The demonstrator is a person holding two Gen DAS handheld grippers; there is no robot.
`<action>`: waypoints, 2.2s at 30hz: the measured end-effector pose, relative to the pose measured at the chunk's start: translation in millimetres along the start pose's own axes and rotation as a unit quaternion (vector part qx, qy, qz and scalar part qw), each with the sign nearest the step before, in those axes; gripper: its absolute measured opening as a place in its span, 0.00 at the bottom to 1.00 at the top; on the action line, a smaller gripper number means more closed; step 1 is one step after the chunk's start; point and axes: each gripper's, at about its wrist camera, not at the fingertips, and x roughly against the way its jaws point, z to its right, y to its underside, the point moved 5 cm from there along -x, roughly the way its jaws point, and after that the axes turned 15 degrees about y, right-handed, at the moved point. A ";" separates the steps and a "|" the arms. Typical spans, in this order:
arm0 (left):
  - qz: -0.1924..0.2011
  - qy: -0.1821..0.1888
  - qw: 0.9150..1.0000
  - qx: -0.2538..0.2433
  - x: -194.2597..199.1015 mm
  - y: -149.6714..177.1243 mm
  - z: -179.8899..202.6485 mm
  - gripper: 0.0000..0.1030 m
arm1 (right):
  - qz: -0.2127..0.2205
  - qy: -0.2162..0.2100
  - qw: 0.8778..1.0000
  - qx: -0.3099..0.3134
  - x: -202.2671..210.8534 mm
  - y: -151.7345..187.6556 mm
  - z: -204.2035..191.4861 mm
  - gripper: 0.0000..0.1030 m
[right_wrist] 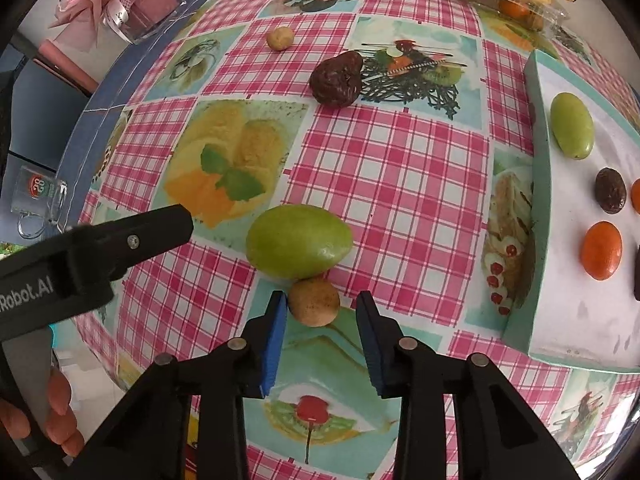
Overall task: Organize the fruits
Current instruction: 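Grasp a small brown round fruit with the right tool while the left tool grasps a green mango, then carry both fruits into the white tray and open both tools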
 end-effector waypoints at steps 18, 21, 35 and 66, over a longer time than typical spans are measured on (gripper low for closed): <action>-0.010 0.009 1.000 -0.013 -22.7 -4.8 38.8 0.99 | 0.012 0.001 0.999 -0.031 -3.2 0.6 49.4 0.27; -0.014 0.017 1.000 -0.018 -28.2 -4.1 47.9 0.97 | 0.018 -0.009 0.999 -0.047 0.0 0.8 61.2 0.27; -0.032 0.031 0.998 -0.038 -54.0 2.1 78.5 0.78 | 0.092 -0.039 0.987 -0.128 43.0 -7.8 99.5 0.27; 0.020 0.097 0.986 -0.132 -13.1 -4.1 199.9 0.51 | 0.130 0.010 0.966 -0.222 65.6 -1.4 187.4 0.27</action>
